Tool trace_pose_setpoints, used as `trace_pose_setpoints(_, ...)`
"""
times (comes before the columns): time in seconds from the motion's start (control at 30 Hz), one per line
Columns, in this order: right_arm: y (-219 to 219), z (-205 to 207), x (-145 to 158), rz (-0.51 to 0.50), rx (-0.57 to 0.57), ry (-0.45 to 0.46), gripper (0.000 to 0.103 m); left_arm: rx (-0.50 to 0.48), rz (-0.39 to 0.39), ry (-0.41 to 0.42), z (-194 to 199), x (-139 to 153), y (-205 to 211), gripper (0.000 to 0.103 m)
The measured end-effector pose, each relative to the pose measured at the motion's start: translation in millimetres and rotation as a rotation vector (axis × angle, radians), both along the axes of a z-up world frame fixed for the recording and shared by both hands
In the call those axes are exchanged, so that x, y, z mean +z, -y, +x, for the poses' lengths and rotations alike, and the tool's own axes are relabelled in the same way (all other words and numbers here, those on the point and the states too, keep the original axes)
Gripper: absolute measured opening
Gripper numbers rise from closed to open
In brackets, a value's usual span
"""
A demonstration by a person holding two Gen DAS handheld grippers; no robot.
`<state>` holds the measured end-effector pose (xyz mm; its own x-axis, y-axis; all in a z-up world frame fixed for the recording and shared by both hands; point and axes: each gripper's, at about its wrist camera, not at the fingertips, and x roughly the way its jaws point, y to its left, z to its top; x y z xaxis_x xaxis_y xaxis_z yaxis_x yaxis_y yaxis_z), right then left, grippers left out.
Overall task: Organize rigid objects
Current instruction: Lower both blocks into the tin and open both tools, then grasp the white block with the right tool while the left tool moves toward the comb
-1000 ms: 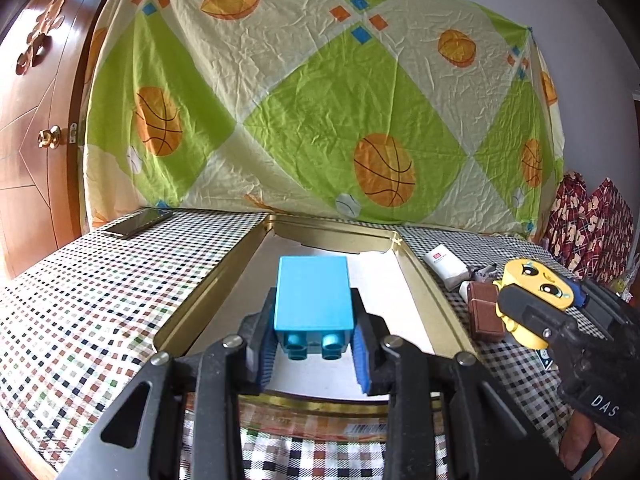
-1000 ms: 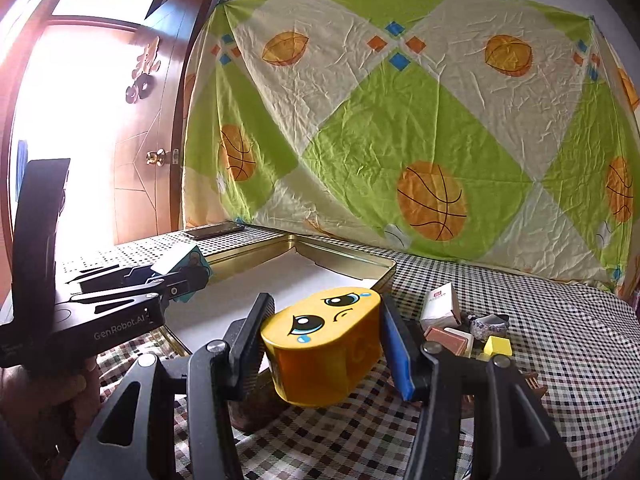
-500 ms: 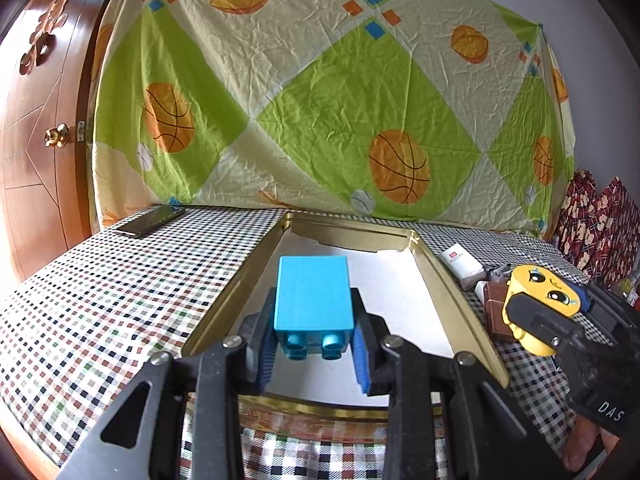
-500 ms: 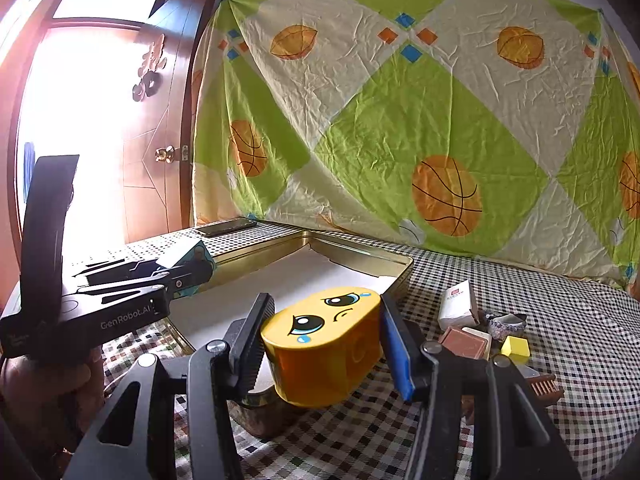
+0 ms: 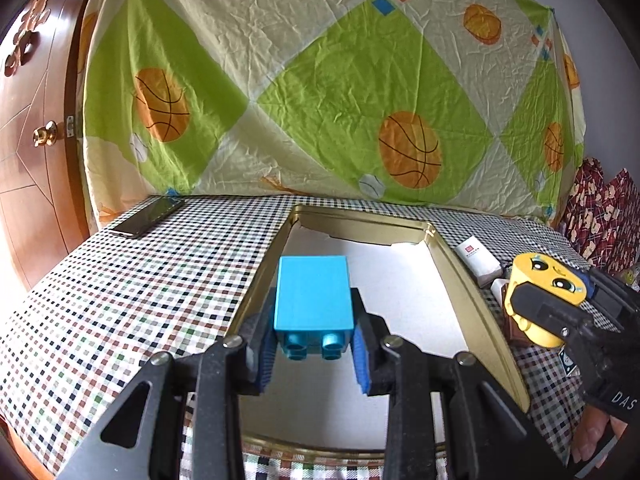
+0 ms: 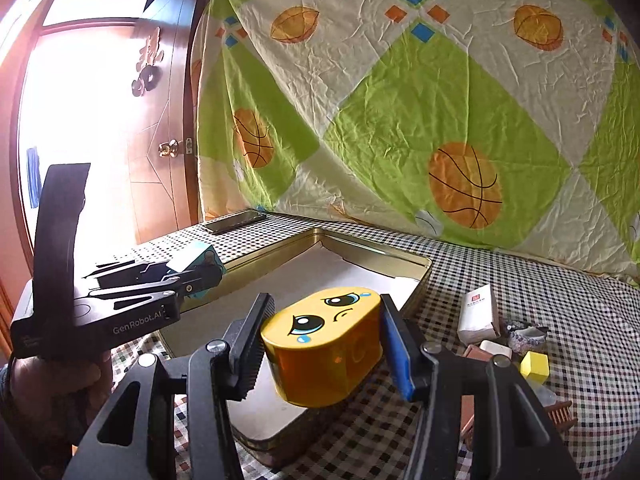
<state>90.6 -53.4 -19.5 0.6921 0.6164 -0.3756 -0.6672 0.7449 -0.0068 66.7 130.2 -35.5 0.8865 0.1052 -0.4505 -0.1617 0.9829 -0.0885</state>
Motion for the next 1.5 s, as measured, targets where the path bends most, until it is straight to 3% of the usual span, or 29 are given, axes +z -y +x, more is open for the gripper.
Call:
trace_pose_setpoints(0.3, -37, 67, -3, -0.072, 0.011, -0.14, 0.055, -0.055, 0.064, -0.141, 51, 7, -2, 0.03)
trace_pose_setpoints(0.6, -61, 107, -15, -0.124, -0.023, -0.195, 0.055, -0.044, 0.147, -0.229, 82, 10, 2, 0.031)
trace_pose_setpoints(0.67, -63, 112, -16, -0.132, -0.052, -0.191, 0.055, -0.028, 0.181, -0.25, 89, 9, 5, 0.036)
trace_pose_setpoints(0.8, -50, 108, -11, -0.093, -0.074, -0.189, 0.068, -0.007, 0.192, -0.21, 81, 15, 5, 0.059)
trace_pose_setpoints(0.83, -43, 102, -8, -0.081, -0.076, -0.183, 0.069, 0.002, 0.184, -0.188, 74, 16, 5, 0.07)
trace_pose_setpoints(0.97, -2, 76, 3, -0.025, -0.097, -0.157, 0.07, 0.039, 0.157, -0.082, 42, 21, 8, 0.084)
trace_pose_setpoints(1.03, 24, 58, 5, -0.002, -0.115, -0.131, 0.073, 0.064, 0.13, -0.019, 20, 20, 12, 0.1)
trace_pose_setpoints(1.2, 95, 18, 0, 0.031, -0.228, -0.079, 0.08, 0.092, 0.057, 0.087, -20, 8, 29, 0.102)
trace_pose_setpoints(1.37, 145, -3, -19, 0.034, -0.353, -0.096, 0.081, 0.073, 0.046, 0.112, -30, -5, 53, 0.102)
trace_pose_setpoints(1.5, 156, -3, -34, 0.015, -0.369, -0.143, 0.081, 0.038, 0.057, 0.107, -29, -7, 70, 0.102)
